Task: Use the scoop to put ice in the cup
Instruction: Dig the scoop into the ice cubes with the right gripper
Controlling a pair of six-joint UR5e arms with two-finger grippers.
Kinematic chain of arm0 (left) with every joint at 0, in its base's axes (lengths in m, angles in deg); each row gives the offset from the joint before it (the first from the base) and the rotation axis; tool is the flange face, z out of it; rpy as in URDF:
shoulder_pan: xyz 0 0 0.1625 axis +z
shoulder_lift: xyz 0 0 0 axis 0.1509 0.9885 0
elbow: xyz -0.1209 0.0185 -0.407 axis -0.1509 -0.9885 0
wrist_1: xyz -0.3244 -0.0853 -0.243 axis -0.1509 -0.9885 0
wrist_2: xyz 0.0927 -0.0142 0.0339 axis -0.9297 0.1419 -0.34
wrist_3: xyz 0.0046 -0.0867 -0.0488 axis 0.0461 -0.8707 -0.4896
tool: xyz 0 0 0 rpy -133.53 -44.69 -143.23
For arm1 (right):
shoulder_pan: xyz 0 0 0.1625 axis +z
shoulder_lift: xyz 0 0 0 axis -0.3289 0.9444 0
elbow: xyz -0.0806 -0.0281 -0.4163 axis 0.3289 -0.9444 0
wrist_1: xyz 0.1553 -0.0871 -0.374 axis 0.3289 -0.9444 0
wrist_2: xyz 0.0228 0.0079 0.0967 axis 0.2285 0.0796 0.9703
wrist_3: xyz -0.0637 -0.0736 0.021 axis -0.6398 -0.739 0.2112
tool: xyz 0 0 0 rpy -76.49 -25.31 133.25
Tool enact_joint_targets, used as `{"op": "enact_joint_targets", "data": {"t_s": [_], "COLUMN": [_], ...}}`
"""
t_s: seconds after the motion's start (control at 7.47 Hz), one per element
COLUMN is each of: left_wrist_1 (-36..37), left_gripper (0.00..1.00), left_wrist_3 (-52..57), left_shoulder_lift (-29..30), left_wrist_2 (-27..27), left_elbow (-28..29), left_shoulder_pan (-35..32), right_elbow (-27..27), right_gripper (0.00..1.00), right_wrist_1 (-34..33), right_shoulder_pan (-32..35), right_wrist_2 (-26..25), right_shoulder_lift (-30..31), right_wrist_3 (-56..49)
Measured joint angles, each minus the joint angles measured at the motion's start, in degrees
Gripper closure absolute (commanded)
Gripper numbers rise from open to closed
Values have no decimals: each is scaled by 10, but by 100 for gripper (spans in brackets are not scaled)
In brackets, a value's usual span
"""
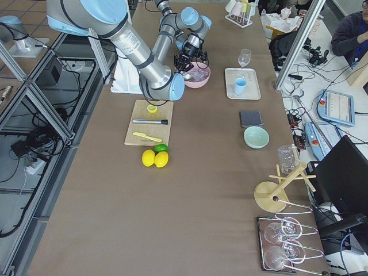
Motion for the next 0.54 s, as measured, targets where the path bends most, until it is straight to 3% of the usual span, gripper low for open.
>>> {"op": "enact_joint_targets", "data": {"t_s": [0.54], "left_wrist_1": [0], "left_gripper": [2], "left_wrist_3": [0], "left_shoulder_lift": [0], "left_wrist_2": [-1], "left_elbow": [0], "left_shoulder_pan": [-2], "right_elbow": [-29], "right_gripper": [100], "right_wrist_1": [34], "right_shoulder_pan": [0], "right_wrist_2": [0], "right_shoulder_lift": [-11], "right_wrist_3": [5]}}
